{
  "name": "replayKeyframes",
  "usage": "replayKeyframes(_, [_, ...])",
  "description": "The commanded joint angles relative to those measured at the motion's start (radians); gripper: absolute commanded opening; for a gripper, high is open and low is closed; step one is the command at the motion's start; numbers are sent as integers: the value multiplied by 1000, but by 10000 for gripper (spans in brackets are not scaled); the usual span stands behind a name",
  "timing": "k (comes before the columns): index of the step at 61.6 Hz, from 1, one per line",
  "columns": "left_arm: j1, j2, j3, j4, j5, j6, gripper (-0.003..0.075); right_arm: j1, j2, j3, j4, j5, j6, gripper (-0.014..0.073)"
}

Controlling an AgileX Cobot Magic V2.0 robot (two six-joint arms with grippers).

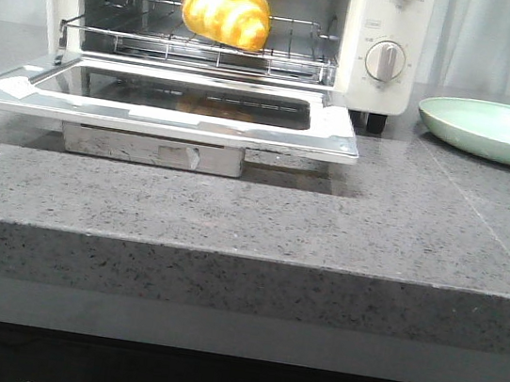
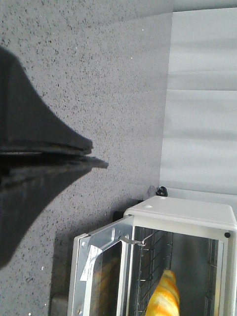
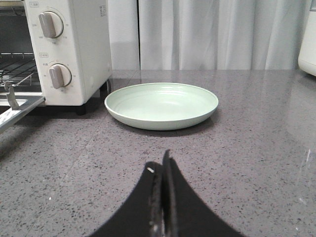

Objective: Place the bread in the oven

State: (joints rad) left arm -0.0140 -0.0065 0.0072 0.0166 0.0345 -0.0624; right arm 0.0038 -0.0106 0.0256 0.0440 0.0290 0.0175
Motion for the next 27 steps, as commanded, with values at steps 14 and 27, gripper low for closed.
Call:
replayKeyframes(14, [-4,-21,23,-8,-77,2,-18,-12,-20,4,0,-85,-12,-118])
replayKeyframes(27, [-4,-21,23,-8,-77,2,-18,-18,-20,4,0,-85,-12,-118])
